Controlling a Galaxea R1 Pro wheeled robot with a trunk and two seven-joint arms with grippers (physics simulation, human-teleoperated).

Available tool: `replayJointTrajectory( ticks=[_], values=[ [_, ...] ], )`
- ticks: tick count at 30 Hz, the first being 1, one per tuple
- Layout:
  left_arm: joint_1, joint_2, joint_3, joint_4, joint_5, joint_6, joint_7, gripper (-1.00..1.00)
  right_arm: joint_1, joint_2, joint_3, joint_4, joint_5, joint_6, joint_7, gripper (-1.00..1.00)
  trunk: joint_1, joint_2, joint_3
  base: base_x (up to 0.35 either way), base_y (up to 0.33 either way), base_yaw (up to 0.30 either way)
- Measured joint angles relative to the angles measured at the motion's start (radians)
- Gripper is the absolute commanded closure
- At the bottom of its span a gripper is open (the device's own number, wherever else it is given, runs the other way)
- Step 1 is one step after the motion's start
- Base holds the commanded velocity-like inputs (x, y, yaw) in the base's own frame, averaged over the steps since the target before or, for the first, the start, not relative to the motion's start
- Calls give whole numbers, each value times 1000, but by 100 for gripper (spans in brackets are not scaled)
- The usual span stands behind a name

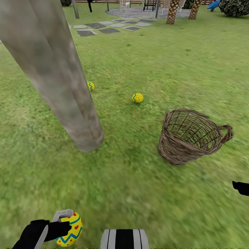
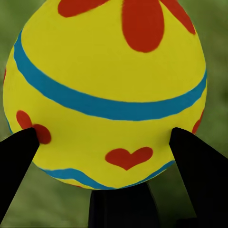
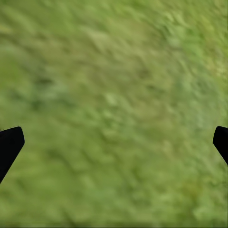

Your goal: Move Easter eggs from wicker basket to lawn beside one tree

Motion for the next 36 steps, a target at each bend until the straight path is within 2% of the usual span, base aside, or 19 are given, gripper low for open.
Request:
replayJointTrajectory(
  ticks=[8,18,27,31,36],
  values=[
    [0,0,-1,0,1,0,0,100,0,1,1,0,0,0,0,-100,4,-2,-31,0,0,0],
    [0,0,7,0,4,0,0,100,0,0,0,0,0,0,0,-100,4,-2,-31,0,0,0],
    [-1,0,7,-2,2,0,-1,100,0,1,0,0,0,1,0,-100,7,-4,-66,0,0,0],
    [0,0,5,-29,-6,8,-1,100,0,1,0,0,0,2,0,-100,9,-5,-81,0,0,0],
    [0,0,5,-30,-7,9,-1,100,0,1,0,0,0,2,0,-100,9,-5,-81,0,0,0]
  ],
)
